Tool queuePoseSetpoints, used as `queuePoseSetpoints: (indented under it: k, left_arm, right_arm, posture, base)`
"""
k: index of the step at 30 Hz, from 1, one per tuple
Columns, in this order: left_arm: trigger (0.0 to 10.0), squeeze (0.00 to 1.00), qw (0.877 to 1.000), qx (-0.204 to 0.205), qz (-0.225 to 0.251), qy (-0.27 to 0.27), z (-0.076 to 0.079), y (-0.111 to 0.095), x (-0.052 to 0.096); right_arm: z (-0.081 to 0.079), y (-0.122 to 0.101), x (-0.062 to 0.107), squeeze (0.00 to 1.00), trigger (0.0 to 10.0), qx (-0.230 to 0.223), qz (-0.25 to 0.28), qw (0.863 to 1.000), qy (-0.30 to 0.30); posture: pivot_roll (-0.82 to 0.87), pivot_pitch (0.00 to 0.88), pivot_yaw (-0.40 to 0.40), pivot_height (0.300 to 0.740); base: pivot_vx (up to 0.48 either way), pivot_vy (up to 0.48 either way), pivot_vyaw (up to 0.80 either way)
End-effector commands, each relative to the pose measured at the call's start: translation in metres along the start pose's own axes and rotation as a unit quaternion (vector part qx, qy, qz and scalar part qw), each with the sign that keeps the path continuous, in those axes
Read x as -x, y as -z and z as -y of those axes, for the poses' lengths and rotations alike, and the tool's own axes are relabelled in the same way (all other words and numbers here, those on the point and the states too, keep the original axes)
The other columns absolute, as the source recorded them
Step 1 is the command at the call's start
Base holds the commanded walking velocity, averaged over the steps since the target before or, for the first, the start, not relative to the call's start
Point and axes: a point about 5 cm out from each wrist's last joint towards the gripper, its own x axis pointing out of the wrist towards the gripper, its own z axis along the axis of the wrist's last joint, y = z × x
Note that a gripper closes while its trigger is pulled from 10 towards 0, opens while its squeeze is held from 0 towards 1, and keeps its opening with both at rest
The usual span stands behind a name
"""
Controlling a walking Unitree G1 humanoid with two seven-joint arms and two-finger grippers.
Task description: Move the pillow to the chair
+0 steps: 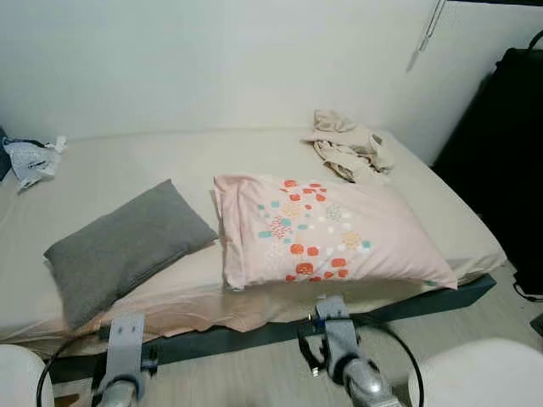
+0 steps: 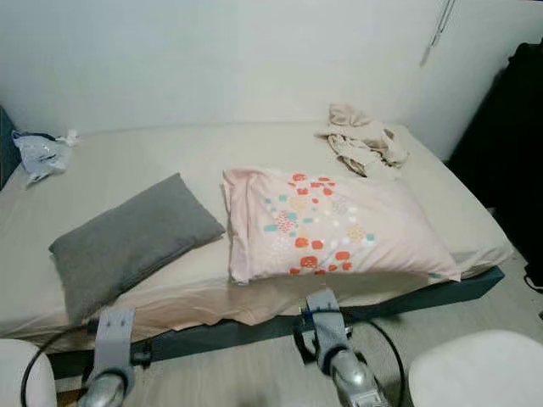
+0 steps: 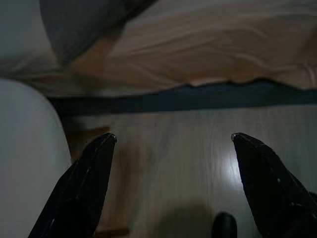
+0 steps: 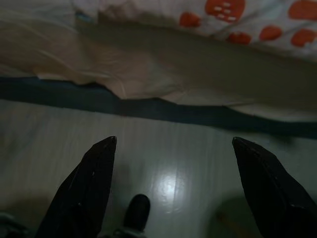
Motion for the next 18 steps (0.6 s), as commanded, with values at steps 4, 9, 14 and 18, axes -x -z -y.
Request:
queuePoseSetpoints:
  k: [4,9,14,18]
  left_arm:
    - [10.0,0.0,1.0,0.006,0.016,-0.002,-0.001,-0.007,-0.001]
    - [10.0,0.0,1.0,0.001,0.021,0.013,0.008,-0.007,0.001]
    - [10.0,0.0,1.0,0.005,0.022,0.015,0.01,-0.002,0.004]
    - [10.0,0.0,1.0,0.011,0.021,0.013,0.007,0.002,0.006]
  right_arm:
    - [0.008,0.0,0.001,0.0,10.0,-0.027,0.006,0.999,0.022]
    - [0.007,0.002,0.002,0.0,10.0,-0.02,0.001,1.0,0.016]
    - [0.005,0.004,0.002,0.0,10.0,-0.022,-0.006,1.0,0.021]
    - [0.004,0.005,0.002,0.0,10.0,-0.031,-0.009,0.999,0.025]
  posture:
    - [0.05,0.068,-0.078,0.74]
    - [0.06,0.085,-0.078,0.74]
    - [0.06,0.089,-0.073,0.74]
    - [0.07,0.09,-0.075,0.74]
  base:
    - [0.0,0.0,0.0]
    - [0.0,0.0,0.0]
    - [0.0,0.0,0.0]
    - [0.0,0.0,0.0]
